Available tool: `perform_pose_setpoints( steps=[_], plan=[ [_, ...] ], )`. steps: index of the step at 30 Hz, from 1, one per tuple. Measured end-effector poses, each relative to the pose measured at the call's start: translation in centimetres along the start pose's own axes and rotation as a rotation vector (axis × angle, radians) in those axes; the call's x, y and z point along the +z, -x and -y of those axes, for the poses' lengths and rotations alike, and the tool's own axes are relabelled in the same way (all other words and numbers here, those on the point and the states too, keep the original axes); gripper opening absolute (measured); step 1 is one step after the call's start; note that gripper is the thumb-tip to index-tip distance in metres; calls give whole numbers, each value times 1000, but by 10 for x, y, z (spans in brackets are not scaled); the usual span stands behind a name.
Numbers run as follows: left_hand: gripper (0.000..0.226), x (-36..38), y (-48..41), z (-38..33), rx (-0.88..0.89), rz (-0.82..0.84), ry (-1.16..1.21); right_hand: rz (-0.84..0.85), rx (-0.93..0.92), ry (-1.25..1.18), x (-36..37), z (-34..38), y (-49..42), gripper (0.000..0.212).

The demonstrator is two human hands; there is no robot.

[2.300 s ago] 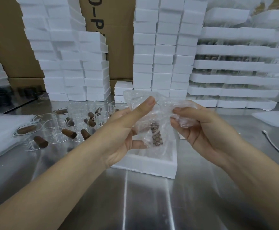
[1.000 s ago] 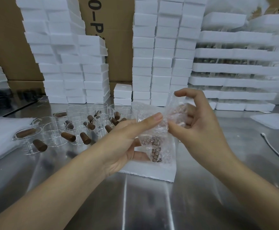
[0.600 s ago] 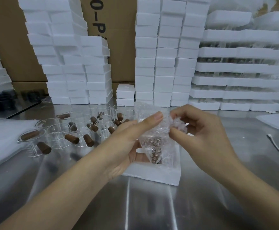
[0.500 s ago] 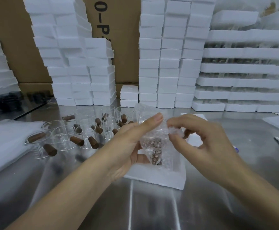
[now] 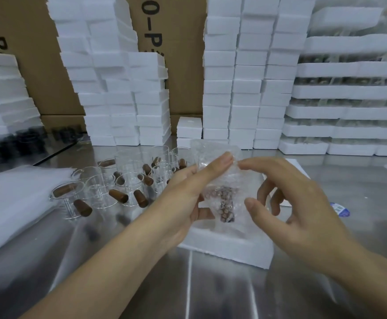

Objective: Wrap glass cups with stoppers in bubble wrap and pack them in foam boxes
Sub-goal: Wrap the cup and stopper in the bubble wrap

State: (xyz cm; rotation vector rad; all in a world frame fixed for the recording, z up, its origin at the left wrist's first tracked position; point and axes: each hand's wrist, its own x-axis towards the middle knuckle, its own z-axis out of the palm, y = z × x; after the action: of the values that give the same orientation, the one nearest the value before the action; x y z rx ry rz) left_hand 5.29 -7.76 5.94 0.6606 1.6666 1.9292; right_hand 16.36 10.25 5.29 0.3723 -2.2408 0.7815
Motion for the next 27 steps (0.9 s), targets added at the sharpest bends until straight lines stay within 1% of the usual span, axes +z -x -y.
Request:
perform_pose_setpoints(
  steps=[1,2,4,5,6,7,8,9,11,12,13,14,16,17,19,20,25,27],
  plan=[
    [81,0,0,1,3,-6,14,-8,3,-1,0,0,0,43],
    [81,0,0,2,3,-2,20,22,0,7,0,1,0,43],
    [81,2,1,5,12,15,-21,174,-15,7,0,2,0,39],
    [78,3,2,6,27,22,-54,238,-23,-4,1,2,0,33],
    [72,4,3,6,50,19,-86,254,-25,-9,1,1,0,29],
    [66,4,3,6,79,8,-117,223,-17,-13,1,0,-1,29],
    [61,3,3,4,109,-6,-142,163,2,-23,0,0,-2,33],
    [60,0,2,2,134,-14,-145,94,22,-28,-1,-2,-2,42],
    [63,-5,1,-2,164,7,-68,-17,73,1,-2,-3,-3,63],
    [64,-7,1,-4,176,29,-17,-45,116,12,-2,-3,-3,67],
    [61,-10,1,-5,188,51,29,-53,165,-2,-2,-4,-3,65],
    [54,-13,0,-6,200,78,62,-49,215,-54,-1,-7,-4,55],
    [42,-19,-1,-8,217,136,60,-32,276,-165,1,-15,-6,21],
    [45,-22,-2,-9,225,168,28,-20,290,-191,1,-19,-6,12],
    [59,-32,-5,-10,238,195,-97,-19,289,-202,3,-24,-5,16],
    [61,-37,-6,-12,244,193,-176,-21,283,-195,3,-24,-5,17],
    [49,-61,-4,-20,204,218,-572,15,290,-125,4,-25,-3,18],
    [44,-66,-5,-18,160,231,-684,44,304,-75,5,-25,-3,23]
  ],
)
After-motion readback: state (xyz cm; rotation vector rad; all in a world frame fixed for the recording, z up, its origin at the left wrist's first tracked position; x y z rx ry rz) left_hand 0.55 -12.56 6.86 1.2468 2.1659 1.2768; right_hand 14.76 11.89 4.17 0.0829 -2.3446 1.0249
